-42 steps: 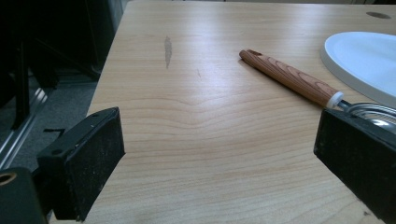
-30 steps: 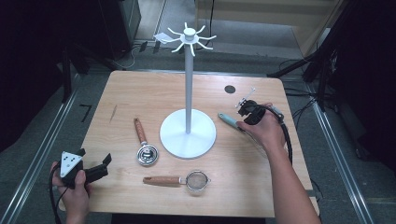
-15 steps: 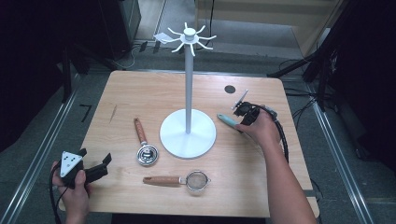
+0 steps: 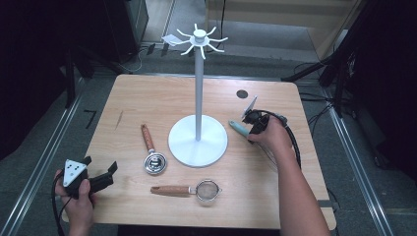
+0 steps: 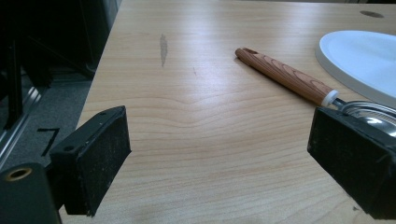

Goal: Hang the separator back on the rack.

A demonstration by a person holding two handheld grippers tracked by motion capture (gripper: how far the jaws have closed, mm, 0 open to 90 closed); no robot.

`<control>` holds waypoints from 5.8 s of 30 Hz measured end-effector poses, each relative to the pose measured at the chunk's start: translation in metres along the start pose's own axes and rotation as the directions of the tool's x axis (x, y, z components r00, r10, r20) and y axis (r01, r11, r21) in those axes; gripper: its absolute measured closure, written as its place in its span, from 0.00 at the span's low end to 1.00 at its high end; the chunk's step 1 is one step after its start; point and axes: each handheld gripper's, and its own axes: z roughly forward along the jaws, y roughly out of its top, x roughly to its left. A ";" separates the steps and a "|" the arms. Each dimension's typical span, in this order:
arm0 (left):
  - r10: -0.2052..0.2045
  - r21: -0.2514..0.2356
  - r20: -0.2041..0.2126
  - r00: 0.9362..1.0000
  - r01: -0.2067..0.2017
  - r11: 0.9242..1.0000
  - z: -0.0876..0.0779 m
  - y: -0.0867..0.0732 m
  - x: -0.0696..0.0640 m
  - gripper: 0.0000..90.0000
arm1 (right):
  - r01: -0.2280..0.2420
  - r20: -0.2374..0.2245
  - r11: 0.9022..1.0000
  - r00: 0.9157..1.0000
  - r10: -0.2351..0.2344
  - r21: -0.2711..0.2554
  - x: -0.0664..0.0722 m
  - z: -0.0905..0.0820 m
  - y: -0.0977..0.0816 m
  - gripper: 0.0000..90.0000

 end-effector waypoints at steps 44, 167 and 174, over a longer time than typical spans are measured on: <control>-0.007 -0.007 -0.002 1.000 0.007 1.000 -0.001 -0.001 0.000 0.06 | -0.058 0.007 0.915 0.998 0.066 -0.399 0.029 -0.045 -0.047 0.79; -0.024 -0.019 -0.011 1.000 0.024 1.000 -0.001 -0.001 0.001 0.06 | -0.097 -0.129 0.187 0.977 -0.169 -0.978 0.114 -0.185 -0.042 0.79; -0.022 -0.017 -0.013 1.000 0.021 1.000 -0.001 -0.001 0.000 0.06 | -0.099 -0.137 0.201 0.974 -0.181 -0.975 0.115 -0.183 -0.038 0.79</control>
